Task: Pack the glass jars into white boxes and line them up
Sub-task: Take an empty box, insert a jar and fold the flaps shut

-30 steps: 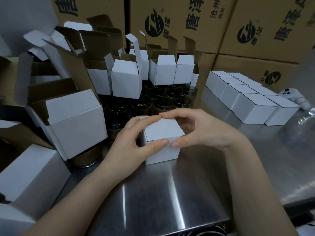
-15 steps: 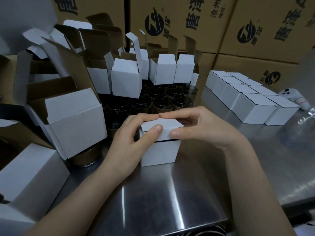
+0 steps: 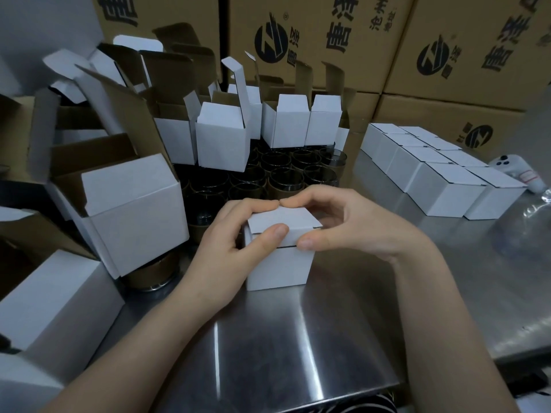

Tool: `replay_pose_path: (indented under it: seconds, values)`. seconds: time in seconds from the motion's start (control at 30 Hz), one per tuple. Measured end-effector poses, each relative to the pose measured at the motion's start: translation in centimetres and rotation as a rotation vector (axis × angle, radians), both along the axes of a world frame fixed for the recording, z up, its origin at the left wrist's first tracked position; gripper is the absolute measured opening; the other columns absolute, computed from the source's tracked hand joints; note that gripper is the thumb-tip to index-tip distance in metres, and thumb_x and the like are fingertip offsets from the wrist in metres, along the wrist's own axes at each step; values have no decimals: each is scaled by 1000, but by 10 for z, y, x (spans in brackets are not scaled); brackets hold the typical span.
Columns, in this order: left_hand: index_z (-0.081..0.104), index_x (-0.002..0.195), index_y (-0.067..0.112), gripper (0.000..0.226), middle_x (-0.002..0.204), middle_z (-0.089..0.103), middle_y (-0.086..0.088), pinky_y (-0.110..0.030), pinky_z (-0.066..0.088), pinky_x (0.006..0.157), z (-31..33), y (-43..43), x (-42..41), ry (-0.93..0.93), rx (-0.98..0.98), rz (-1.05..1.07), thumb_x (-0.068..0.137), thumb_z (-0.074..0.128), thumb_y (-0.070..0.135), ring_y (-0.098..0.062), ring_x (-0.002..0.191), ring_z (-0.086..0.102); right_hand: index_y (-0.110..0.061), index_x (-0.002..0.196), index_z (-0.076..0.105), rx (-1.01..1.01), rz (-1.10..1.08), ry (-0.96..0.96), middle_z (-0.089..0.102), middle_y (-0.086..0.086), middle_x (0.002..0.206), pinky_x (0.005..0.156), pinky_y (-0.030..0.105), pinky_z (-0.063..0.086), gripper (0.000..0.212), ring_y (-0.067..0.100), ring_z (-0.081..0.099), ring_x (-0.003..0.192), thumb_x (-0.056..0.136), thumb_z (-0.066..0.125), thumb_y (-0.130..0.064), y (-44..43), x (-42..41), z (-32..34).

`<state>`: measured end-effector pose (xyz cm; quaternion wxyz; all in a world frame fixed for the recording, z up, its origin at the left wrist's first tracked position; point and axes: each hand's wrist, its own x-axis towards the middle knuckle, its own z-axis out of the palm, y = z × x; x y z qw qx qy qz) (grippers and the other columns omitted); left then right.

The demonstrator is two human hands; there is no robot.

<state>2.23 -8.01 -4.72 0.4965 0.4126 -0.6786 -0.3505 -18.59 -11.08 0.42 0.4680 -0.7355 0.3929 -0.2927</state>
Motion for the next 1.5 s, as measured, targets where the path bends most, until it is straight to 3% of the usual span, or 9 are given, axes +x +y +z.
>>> replay_pose_path:
  seconds: [0.5,0.63,0.87,1.0,1.27,1.5]
  values:
    - [62,116,36,48,117,55,12,-3,36,85,0,0,1,-25,-2,-11,75,52,60,4,111,51,-20,116,63,-12,-29,52,65,-5,124,98,24,46,38,9,58,117,80,64,-32,1,2,1]
    - [58,118,36,49,119,51,11,-2,34,87,0,1,0,-51,-4,-22,77,49,60,6,113,48,-21,115,62,12,-8,58,65,-10,121,91,20,46,35,6,59,115,81,65,-30,1,2,0]
    - [45,119,45,45,124,44,15,-1,33,84,-2,3,-1,-117,8,-36,78,39,63,11,113,42,-25,115,59,32,3,68,63,-5,119,96,27,49,40,10,59,113,78,72,-29,0,3,-4]
    - [40,121,44,48,124,43,15,-6,36,85,-2,2,-1,-129,28,-33,77,38,65,6,113,43,-25,119,56,36,14,88,60,0,121,96,29,49,45,15,59,114,77,73,-28,0,4,-4]
    - [41,125,37,57,124,47,8,-30,44,95,-1,4,-1,-81,55,-32,73,45,60,-10,115,48,-29,119,54,69,24,97,54,8,125,92,26,48,48,18,56,113,75,73,-26,1,7,-3]
    - [42,124,37,55,127,46,5,-28,40,97,-1,4,-4,-40,77,-56,73,45,56,-8,118,46,-32,119,53,129,43,99,52,6,127,90,22,47,49,14,55,110,74,71,-25,2,10,1]
